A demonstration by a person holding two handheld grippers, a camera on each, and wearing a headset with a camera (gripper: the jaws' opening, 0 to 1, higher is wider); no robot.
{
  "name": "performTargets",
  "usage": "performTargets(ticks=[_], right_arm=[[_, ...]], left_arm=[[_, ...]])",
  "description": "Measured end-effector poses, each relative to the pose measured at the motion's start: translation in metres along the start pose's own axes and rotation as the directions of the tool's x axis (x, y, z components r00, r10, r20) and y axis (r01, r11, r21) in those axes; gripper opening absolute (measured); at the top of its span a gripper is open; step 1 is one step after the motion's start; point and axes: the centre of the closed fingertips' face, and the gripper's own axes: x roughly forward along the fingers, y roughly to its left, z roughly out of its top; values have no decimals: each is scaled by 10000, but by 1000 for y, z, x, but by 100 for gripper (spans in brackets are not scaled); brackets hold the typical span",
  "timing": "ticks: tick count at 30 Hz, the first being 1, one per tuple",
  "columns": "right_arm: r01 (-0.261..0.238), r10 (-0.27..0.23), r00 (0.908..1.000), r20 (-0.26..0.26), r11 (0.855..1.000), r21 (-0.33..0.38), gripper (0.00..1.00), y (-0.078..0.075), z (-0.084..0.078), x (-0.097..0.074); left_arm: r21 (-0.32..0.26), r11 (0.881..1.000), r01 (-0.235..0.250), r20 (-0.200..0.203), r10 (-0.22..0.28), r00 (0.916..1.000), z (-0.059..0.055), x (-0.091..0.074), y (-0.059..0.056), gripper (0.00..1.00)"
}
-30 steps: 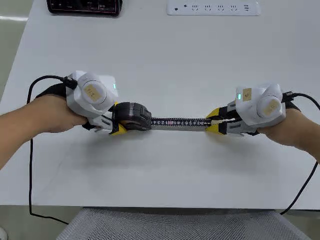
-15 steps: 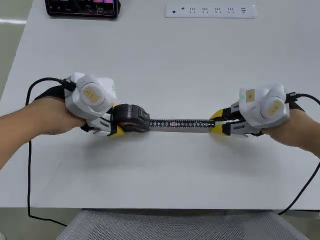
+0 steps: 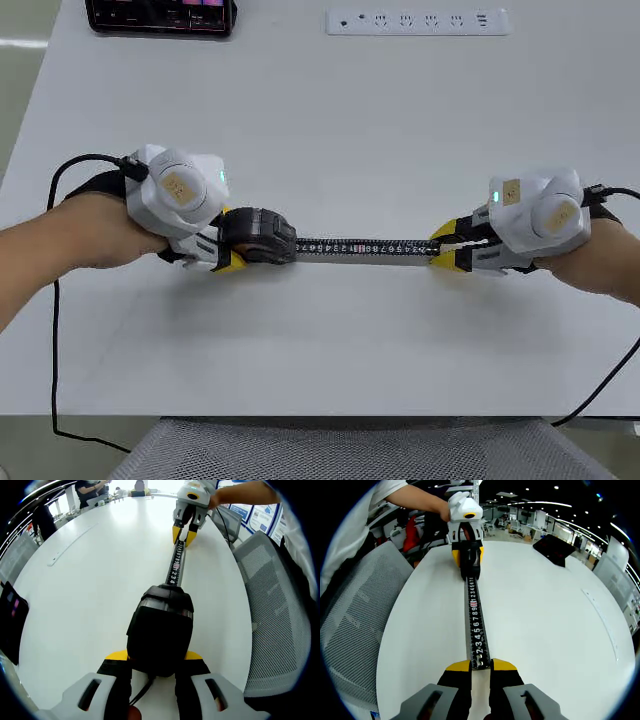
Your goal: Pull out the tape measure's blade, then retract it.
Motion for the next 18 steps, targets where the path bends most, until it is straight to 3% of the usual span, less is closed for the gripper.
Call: performTargets(ticks=[18], right_arm=[[109,-109,9996,-265,9999,19,9,-3,-14,-12]], left_arm=[[-2,10000,2,-9,-2,10000,-1,0,0,28]])
